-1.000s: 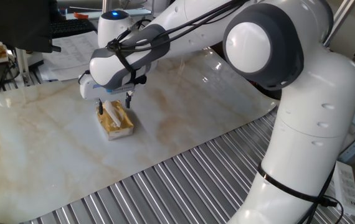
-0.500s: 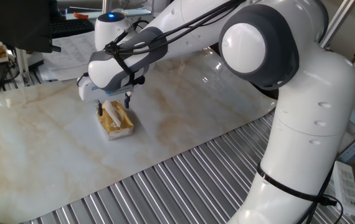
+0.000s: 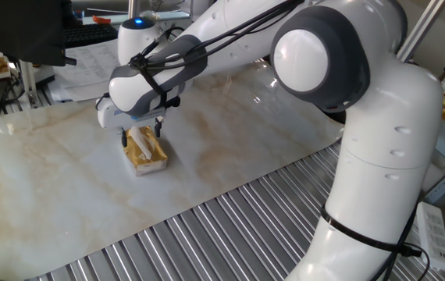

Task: Pull out a napkin

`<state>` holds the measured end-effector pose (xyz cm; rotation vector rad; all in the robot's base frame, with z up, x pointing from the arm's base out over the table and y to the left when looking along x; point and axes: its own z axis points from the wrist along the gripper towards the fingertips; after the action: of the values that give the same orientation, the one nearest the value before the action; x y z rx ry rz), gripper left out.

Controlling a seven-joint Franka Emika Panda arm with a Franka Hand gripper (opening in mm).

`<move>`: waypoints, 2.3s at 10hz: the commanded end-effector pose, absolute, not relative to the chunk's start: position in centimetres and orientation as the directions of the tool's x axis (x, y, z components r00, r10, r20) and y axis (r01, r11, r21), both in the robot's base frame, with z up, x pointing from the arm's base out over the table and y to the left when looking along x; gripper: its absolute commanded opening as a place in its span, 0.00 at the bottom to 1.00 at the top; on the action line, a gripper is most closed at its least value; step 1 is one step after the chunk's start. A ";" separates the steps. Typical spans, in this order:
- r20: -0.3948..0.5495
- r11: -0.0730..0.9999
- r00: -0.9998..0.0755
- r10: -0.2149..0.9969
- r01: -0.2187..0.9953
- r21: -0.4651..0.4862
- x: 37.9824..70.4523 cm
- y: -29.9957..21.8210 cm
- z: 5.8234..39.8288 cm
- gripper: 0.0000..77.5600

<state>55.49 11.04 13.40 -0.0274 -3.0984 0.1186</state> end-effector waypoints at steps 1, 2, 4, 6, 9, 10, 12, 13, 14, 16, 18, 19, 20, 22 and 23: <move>0.036 0.997 -0.999 0.009 0.006 -0.076 55.8 11.1 13.2 1.00; 0.036 0.997 -0.999 0.005 0.002 -0.074 55.8 11.1 13.2 1.00; 0.038 0.997 -0.999 0.004 0.001 -0.075 55.8 11.1 13.2 1.00; 0.038 0.997 -0.999 0.006 0.003 -0.077 55.6 11.1 13.1 1.00; 0.034 0.997 -0.999 0.000 -0.003 -0.076 55.4 10.7 12.5 1.00; 0.035 0.997 -0.999 0.001 -0.002 -0.077 55.4 10.7 12.5 1.00; 0.035 0.997 -0.999 0.002 -0.001 -0.077 55.3 10.7 12.5 1.00; 0.035 0.997 -0.999 0.002 -0.001 -0.078 55.2 10.7 12.4 1.00; 0.035 0.997 -0.999 0.001 -0.002 -0.078 55.2 10.7 12.3 1.00; 0.035 0.997 -0.999 0.000 -0.003 -0.078 55.3 10.7 12.2 1.00; 0.035 0.997 -0.999 -0.005 -0.008 -0.077 55.3 10.7 12.1 1.00; 0.035 0.997 -0.999 -0.007 -0.009 -0.078 55.3 10.7 12.1 1.00; 0.036 0.997 -0.999 -0.008 -0.011 -0.078 55.3 10.7 12.1 1.00; 0.036 0.997 -0.999 -0.012 -0.015 -0.079 55.3 10.7 12.1 1.00; 0.036 0.997 -0.999 -0.013 -0.016 -0.079 55.3 10.7 12.1 1.00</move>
<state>55.21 10.70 12.01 0.0224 -3.1007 0.1234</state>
